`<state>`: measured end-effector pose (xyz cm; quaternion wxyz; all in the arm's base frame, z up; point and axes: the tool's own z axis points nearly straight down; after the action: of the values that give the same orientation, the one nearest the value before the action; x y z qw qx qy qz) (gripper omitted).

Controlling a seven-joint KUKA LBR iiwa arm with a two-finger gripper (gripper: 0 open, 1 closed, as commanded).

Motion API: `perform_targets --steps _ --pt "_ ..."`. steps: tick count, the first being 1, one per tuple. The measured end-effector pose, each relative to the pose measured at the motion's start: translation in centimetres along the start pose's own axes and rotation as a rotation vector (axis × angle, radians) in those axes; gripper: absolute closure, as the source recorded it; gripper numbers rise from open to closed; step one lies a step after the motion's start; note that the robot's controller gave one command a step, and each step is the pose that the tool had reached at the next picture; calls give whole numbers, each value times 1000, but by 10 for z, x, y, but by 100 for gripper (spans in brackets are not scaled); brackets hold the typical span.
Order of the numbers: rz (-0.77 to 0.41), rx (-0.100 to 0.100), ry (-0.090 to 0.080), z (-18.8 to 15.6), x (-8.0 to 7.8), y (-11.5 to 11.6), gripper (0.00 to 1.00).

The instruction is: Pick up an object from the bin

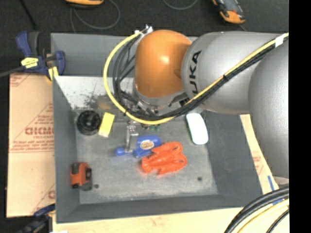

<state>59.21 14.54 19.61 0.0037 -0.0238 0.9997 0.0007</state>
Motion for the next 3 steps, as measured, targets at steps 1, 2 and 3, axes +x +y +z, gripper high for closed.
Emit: perform_targets --steps 1,2,3 --pt "63 0 4 15 -5 -30 0" --pt "204 1 3 26 17 -43 0" --pt "83 1 -1 69 8 -58 0"
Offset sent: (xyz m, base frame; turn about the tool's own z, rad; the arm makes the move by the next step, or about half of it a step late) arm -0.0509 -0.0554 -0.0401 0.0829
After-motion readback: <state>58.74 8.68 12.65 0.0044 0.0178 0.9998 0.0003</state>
